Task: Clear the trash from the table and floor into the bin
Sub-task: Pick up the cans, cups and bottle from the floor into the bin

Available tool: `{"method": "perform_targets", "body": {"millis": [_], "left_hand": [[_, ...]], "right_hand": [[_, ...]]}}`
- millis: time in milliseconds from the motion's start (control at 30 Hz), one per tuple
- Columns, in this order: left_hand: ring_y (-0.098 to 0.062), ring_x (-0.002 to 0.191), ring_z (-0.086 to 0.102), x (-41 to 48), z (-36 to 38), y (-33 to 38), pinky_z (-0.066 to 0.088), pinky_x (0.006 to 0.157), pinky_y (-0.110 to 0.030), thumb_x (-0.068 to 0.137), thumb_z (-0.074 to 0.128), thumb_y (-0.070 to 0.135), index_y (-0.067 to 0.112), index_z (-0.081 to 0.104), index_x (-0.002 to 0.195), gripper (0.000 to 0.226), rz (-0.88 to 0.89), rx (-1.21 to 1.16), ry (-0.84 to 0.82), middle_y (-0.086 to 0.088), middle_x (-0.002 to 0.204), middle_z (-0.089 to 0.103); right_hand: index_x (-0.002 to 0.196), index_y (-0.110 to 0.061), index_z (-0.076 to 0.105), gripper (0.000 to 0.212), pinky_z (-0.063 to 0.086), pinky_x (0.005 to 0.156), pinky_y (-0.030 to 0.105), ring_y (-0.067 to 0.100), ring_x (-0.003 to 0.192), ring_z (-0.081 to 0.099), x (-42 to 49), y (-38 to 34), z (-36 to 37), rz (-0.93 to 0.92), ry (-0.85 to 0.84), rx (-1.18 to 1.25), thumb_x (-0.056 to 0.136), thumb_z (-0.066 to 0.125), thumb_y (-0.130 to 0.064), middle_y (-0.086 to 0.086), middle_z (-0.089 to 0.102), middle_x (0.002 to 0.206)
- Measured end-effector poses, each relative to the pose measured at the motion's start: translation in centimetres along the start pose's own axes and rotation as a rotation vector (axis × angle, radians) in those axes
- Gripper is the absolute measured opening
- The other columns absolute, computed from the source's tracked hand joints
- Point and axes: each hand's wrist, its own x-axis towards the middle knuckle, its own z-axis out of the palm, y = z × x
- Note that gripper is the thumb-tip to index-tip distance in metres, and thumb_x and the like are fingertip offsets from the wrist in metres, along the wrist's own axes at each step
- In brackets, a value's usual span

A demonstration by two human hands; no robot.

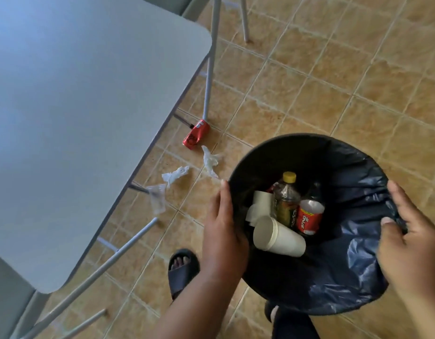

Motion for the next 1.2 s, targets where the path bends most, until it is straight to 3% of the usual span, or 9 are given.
{"method": "perform_targets", "body": {"millis": [100,300,433,600,733,833,900,1067,1200], "left_hand": [[-0.018,0.136,0.031,2.4,4.3,-3.6,0.01,0.097,0.005,0.077,0.045,-0.014,0.009,0.019,0.151,0.082,0.013,0.035,-0.06,-0.011,0.15,0.033],[-0.023,0.131,0.037,10.4,11.0,-6.7,0.021,0.091,-0.007,0.08,0.043,-0.008,0.012,0.022,0.151,0.077,0.094,0.026,-0.064,-0.01,0.148,0.035],[-0.024,0.123,0.043,15.2,14.2,-7.0,0.022,0.082,-0.006,0.08,0.044,-0.008,0.013,0.023,0.15,0.076,0.163,0.033,-0.009,-0.01,0.143,0.04],[-0.026,0.12,0.046,19.8,16.5,-7.4,0.023,0.079,-0.008,0.08,0.045,-0.005,0.014,0.025,0.15,0.075,0.251,0.053,0.034,-0.01,0.139,0.044],[-0.027,0.124,0.045,22.6,17.1,-6.8,0.031,0.09,-0.017,0.083,0.04,-0.004,0.017,0.029,0.149,0.07,0.271,0.037,-0.001,-0.009,0.137,0.045],[-0.027,0.116,0.051,23.9,17.2,-6.9,0.046,0.094,-0.033,0.086,0.044,0.013,0.022,0.033,0.145,0.061,0.274,-0.001,-0.03,-0.005,0.132,0.047],[-0.025,0.116,0.05,23.6,17.1,-7.1,0.05,0.092,-0.042,0.087,0.048,0.022,0.024,0.028,0.147,0.064,0.289,0.007,-0.032,-0.003,0.135,0.044],[-0.02,0.144,0.02,22.2,16.5,-7.5,0.034,0.105,-0.036,0.089,0.046,0.026,0.024,0.0,0.153,0.079,0.338,0.111,-0.064,0.012,0.161,-0.004],[-0.017,0.145,0.015,22.3,16.5,-8.3,0.032,0.101,-0.031,0.09,0.043,0.028,0.026,-0.004,0.153,0.079,0.37,0.123,-0.073,0.017,0.16,-0.011]], "right_hand": [[0.135,-0.064,0.031,0.062,0.052,0.067,0.023,0.042,0.082,0.065,1.3,4.3,5.6,0.069,-0.008,-0.013,0.094,0.042,-0.019,-0.01,0.064,0.107],[0.136,-0.061,0.035,0.056,0.054,0.078,0.054,0.046,0.093,0.064,9.1,11.5,12.9,0.027,0.028,-0.029,0.094,0.043,-0.025,-0.04,0.057,0.098],[0.129,-0.068,0.036,0.056,0.055,0.076,0.062,0.047,0.093,0.064,13.6,10.8,13.6,-0.046,0.114,0.012,0.092,0.046,-0.027,-0.013,0.068,0.099],[0.141,-0.041,0.043,0.062,0.043,0.041,0.029,0.037,0.057,0.062,16.7,9.6,14.2,-0.093,0.131,0.012,0.09,0.048,-0.007,0.014,0.07,0.084],[0.146,-0.029,0.039,0.06,0.03,0.037,0.016,0.022,0.042,0.045,18.3,9.9,14.3,-0.134,0.086,0.003,0.092,0.047,-0.005,0.008,0.06,0.06],[0.153,-0.022,0.02,0.067,0.039,0.071,0.019,0.025,0.087,0.06,18.2,9.7,15.1,-0.189,0.02,-0.064,0.095,0.052,-0.023,0.008,0.061,0.111],[0.155,-0.024,0.005,0.08,0.035,0.088,0.027,0.027,0.113,0.052,17.6,9.6,15.9,-0.176,-0.023,-0.061,0.093,0.054,-0.037,0.005,0.038,0.143],[0.154,-0.027,-0.002,0.085,0.036,0.101,0.036,0.027,0.126,0.044,16.9,9.1,16.4,-0.151,-0.032,-0.015,0.092,0.054,-0.042,0.0,0.026,0.151],[0.154,-0.027,-0.001,0.083,0.035,0.102,0.037,0.027,0.129,0.041,17.0,9.1,16.5,-0.164,-0.028,-0.041,0.093,0.054,-0.039,0.002,0.029,0.15]]}}
